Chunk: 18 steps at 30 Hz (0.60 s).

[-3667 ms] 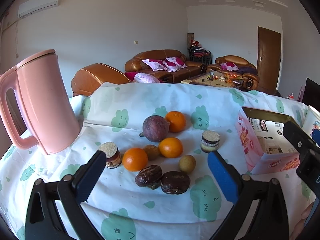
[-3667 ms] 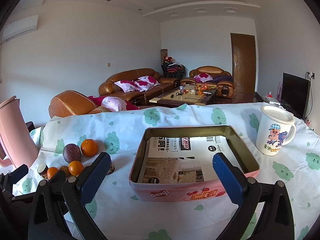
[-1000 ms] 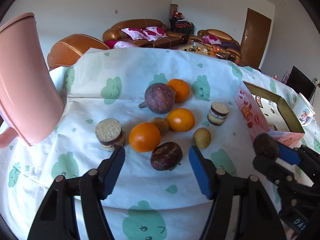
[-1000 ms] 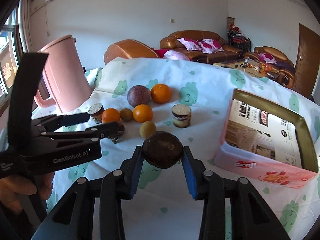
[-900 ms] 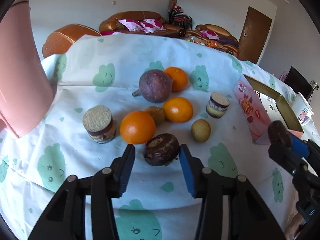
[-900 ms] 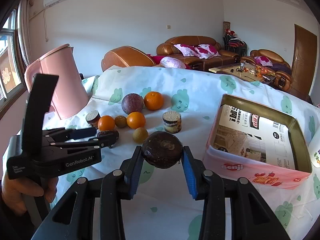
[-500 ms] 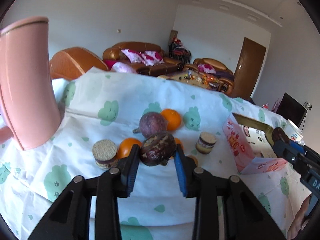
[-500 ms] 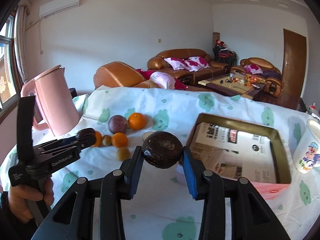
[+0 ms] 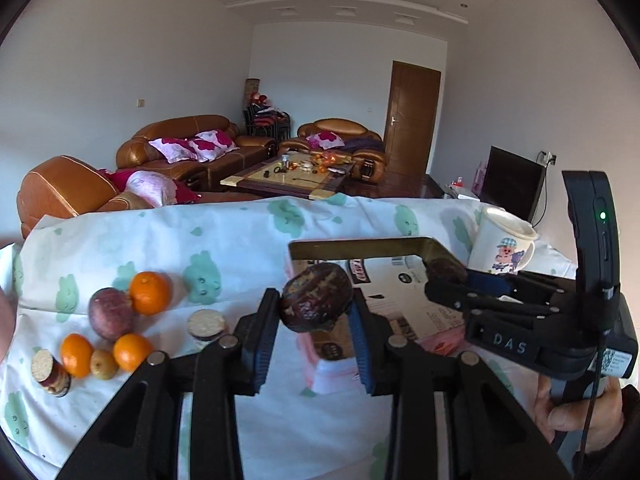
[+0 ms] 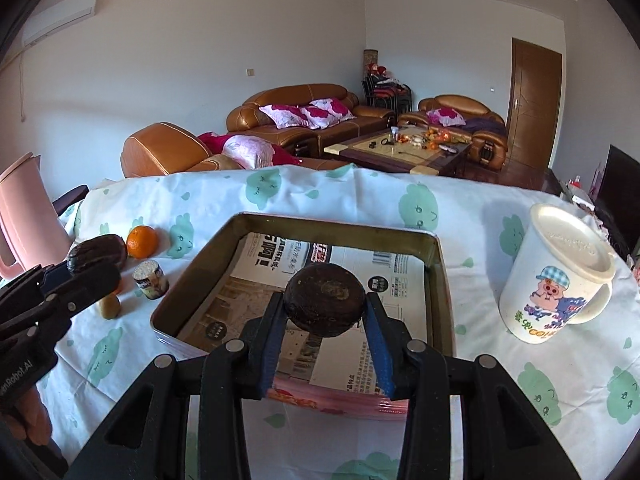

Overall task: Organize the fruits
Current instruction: 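Carry both dark brown items into the pink tin and open both tools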

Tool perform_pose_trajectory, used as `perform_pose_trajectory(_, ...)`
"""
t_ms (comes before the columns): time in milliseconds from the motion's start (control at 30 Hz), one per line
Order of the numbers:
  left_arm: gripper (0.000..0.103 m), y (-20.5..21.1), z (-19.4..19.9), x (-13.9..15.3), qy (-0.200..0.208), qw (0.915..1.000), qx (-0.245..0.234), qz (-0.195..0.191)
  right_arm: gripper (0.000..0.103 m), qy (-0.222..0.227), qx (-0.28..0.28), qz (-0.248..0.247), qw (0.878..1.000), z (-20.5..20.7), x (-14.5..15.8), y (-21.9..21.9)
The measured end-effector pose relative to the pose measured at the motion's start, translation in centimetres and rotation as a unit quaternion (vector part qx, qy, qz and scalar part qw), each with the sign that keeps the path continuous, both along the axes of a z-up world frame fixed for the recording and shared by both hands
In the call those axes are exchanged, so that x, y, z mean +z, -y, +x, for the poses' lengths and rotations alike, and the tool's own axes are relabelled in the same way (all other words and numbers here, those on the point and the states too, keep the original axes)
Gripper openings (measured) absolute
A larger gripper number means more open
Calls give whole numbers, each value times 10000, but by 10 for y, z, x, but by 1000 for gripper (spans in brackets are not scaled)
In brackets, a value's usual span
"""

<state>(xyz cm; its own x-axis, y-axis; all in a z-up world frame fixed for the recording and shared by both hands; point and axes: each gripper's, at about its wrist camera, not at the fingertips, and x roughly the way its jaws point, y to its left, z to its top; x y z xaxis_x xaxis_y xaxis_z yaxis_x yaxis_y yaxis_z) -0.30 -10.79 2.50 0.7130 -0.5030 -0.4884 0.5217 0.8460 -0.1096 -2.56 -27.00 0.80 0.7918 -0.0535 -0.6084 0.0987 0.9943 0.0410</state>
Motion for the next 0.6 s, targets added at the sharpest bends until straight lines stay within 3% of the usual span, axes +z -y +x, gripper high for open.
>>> perform_pose_trajectory(200,36,47,8,-15,-326,9989,-216,266,41,-300,-77,259,9992,8,-12,15)
perform_pose_trajectory(433,37,51,14,-27,-606,9975,-118,353,42,-492,-121,434,9978,14,-19,19)
perform_pose_trajectory(600,70,43,14,-26,-504,9985,53,230,48,-437,-361,144,9983,12,-17,18)
